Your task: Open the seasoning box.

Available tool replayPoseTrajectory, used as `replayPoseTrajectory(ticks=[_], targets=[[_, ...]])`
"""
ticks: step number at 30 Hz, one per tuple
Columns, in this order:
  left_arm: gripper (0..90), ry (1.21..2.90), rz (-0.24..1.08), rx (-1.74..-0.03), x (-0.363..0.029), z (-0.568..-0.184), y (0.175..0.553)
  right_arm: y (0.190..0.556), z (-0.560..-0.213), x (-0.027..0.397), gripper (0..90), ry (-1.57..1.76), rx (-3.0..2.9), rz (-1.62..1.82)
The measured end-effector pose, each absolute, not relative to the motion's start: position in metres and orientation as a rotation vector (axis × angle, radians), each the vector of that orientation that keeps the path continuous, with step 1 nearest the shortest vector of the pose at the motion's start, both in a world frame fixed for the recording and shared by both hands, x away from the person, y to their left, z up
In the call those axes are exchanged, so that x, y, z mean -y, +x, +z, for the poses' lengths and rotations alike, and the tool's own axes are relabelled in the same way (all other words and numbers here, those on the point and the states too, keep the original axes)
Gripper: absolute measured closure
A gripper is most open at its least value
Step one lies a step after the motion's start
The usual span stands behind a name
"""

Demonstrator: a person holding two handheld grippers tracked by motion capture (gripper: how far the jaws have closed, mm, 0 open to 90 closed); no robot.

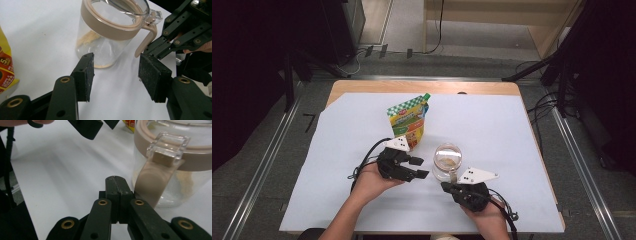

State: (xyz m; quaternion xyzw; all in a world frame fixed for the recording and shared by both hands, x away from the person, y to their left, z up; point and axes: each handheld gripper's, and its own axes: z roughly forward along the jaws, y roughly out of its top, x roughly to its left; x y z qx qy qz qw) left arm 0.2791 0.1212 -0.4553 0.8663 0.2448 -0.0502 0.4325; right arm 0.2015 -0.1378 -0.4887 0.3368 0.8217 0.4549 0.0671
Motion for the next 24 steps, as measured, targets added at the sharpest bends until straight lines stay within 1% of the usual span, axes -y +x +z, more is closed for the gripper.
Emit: replayPoseTrajectory(ticks=[6,12,24], targets=[[46.2,2.159,-0.122,-0.609,-0.125,-0.455,0.278,0.198,-0.485,0.143,90.0,1.01,-2.45,1.346],[45.4,2.148,-0.124,-0.606,-0.127,-0.455,0.277,0.202,-0.484,0.164,90.0,1.09,-2.416,1.371],[45.2,2.154,-0.119,-0.602,-0.126,-0.455,0.276,0.21,-0.487,0.183,90.0,1.13,-2.47,1.393]])
